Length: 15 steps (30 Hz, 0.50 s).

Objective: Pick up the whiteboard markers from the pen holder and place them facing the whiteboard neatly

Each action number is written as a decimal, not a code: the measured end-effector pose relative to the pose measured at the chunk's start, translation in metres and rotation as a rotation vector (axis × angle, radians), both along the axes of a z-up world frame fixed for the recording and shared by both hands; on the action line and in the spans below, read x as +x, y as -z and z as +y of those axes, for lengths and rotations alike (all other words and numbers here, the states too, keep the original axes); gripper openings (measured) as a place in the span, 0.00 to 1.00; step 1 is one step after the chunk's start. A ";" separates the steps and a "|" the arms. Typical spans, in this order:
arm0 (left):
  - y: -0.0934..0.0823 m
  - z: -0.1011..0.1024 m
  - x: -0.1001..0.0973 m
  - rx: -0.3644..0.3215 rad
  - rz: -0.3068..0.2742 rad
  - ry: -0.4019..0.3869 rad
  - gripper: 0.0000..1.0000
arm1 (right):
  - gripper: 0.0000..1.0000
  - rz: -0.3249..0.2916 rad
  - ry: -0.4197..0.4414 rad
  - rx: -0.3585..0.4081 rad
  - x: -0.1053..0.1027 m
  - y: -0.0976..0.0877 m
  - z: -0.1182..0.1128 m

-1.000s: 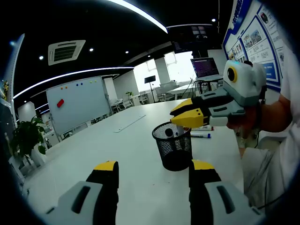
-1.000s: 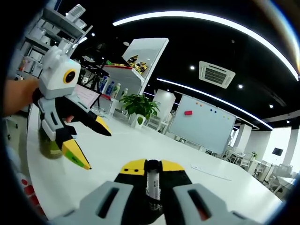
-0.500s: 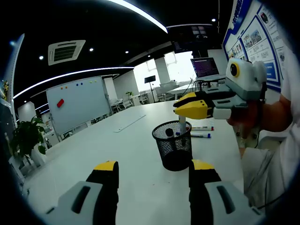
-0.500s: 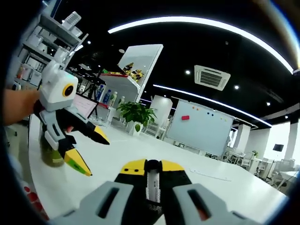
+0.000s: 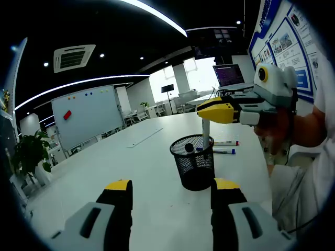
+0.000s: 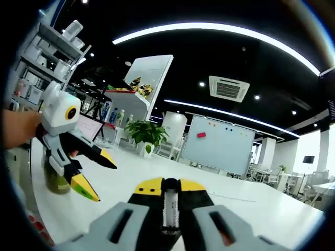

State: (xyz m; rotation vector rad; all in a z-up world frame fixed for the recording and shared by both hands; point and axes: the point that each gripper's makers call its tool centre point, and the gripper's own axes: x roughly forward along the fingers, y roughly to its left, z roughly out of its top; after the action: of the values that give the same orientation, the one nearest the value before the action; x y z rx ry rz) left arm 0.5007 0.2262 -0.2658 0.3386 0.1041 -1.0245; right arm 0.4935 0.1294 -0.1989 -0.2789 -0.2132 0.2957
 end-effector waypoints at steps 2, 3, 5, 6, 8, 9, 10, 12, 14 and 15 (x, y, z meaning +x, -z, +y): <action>0.000 0.000 0.000 0.000 0.000 0.000 0.62 | 0.09 -0.018 0.006 0.011 -0.002 -0.005 -0.002; 0.000 0.000 0.000 0.000 0.000 0.000 0.62 | 0.09 -0.026 0.011 0.017 -0.003 -0.007 -0.003; 0.000 0.000 0.001 0.000 0.000 0.000 0.62 | 0.09 -0.067 0.032 0.049 -0.007 -0.016 -0.010; 0.000 0.000 0.001 0.000 0.000 0.000 0.62 | 0.09 -0.072 0.032 0.059 -0.008 -0.018 -0.011; 0.000 0.000 0.001 0.000 0.000 0.000 0.62 | 0.09 -0.084 0.031 0.084 -0.011 -0.023 -0.014; 0.000 0.000 0.001 0.000 0.000 0.000 0.62 | 0.09 -0.084 0.029 0.088 -0.011 -0.024 -0.014; 0.000 0.000 0.001 0.000 0.000 0.000 0.62 | 0.09 -0.084 0.028 0.092 -0.011 -0.024 -0.015; 0.000 0.000 0.000 0.000 0.000 0.000 0.62 | 0.09 -0.087 0.026 0.105 -0.012 -0.025 -0.016; 0.000 -0.001 0.000 0.000 0.000 -0.001 0.62 | 0.09 -0.091 0.021 0.120 -0.013 -0.027 -0.016; 0.000 -0.001 0.000 0.000 0.000 0.000 0.62 | 0.09 -0.100 0.019 0.130 -0.013 -0.028 -0.017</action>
State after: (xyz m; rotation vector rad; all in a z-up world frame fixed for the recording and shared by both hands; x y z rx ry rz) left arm 0.5003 0.2254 -0.2656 0.3387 0.1043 -1.0241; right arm 0.4803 0.1120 -0.1704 -0.1674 -0.3266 0.2485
